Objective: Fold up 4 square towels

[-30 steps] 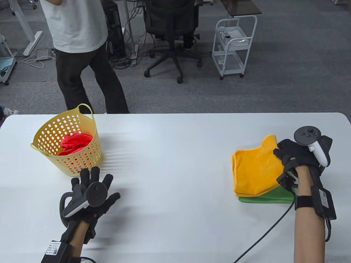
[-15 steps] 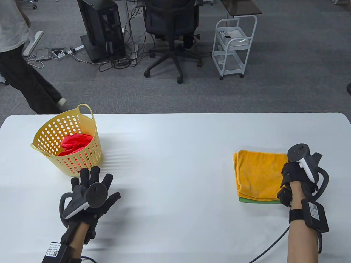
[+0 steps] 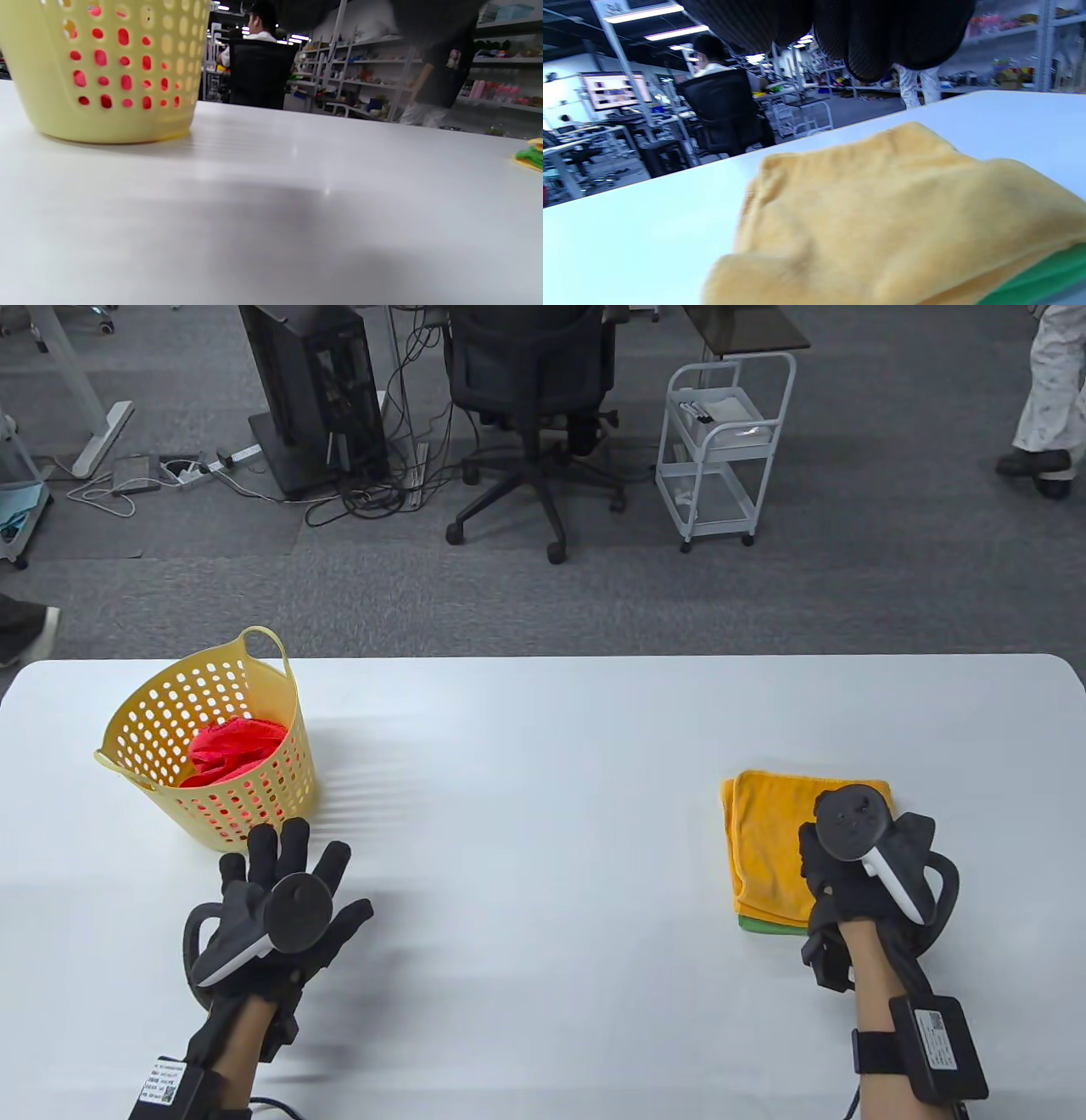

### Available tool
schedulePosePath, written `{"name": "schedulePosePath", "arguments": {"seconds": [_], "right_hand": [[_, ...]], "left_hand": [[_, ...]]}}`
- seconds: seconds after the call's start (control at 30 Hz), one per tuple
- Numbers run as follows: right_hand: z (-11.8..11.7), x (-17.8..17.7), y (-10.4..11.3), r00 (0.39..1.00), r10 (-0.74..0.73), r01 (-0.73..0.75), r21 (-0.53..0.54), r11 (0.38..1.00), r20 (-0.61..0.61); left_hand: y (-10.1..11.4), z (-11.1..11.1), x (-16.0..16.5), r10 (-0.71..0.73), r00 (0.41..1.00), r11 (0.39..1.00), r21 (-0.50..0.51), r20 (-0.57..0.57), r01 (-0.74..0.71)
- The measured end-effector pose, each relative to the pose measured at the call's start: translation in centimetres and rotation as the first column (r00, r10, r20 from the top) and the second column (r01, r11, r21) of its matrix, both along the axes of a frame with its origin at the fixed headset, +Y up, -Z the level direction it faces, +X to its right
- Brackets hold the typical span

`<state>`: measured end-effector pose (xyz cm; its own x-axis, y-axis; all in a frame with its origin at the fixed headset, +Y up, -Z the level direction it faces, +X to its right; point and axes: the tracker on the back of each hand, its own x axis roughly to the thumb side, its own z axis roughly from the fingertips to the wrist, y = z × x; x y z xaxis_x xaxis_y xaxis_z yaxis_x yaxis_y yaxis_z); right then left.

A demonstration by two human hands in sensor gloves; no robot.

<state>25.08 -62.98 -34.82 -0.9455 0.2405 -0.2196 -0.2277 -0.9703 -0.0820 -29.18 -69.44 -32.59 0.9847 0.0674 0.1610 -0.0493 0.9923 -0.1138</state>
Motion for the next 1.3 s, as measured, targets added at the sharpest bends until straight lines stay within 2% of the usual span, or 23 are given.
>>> {"name": "schedulePosePath", "arguments": {"seconds": [0.2, 0.33, 0.47, 0.7, 0.73, 0.77, 1.0, 1.13, 1.3], "right_hand": [[2.7, -4.4, 0.3, 0.989, 0.017, -0.008, 0.059, 0.998, -0.15], [3.9, -6.8, -1.0, 0.976, 0.035, -0.022, 0.061, 0.998, -0.215], [4.4, -8.7, -3.0, 0.957, 0.071, -0.069, 0.016, 0.997, -0.28], [3.8, -9.2, -6.9, 0.945, 0.072, -0.082, -0.018, 0.996, -0.319], [3.5, -9.0, -7.4, 0.94, 0.063, -0.088, -0.061, 0.994, -0.337], [3.5, -8.8, -7.7, 0.941, 0.054, -0.088, -0.09, 0.992, -0.333], [3.4, -7.9, -8.8, 0.948, 0.034, -0.075, -0.119, 0.99, -0.315], [3.2, -8.3, -8.8, 0.943, 0.021, -0.066, -0.123, 0.99, -0.333], [3.1, -8.7, -8.5, 0.935, 0.023, -0.068, -0.114, 0.991, -0.355]], "left_hand": [[0.0, 0.0, 0.1, 0.004, 1.0, 1.0, 0.01, 0.003, -0.004], [0.1, 0.0, 0.1, 0.011, 1.0, 1.0, 0.014, 0.005, -0.011], [0.0, 0.0, 0.2, 0.012, 1.0, 1.0, 0.018, 0.01, -0.012], [-0.3, -0.2, 0.3, 0.0, 1.0, 1.0, 0.009, 0.01, 0.0], [-0.4, -0.2, 0.3, -0.001, 1.0, 1.0, 0.007, 0.01, 0.001], [-0.5, -0.3, 0.4, -0.003, 1.0, 1.0, 0.003, 0.011, 0.003], [-0.6, -0.2, 0.5, -0.004, 1.0, 1.0, -0.002, 0.014, 0.004], [1.1, 0.1, 0.4, 0.037, 0.999, 0.998, 0.046, 0.029, -0.039], [5.0, 0.2, -1.5, 0.226, 0.974, 0.964, 0.137, 0.026, -0.227]]}}
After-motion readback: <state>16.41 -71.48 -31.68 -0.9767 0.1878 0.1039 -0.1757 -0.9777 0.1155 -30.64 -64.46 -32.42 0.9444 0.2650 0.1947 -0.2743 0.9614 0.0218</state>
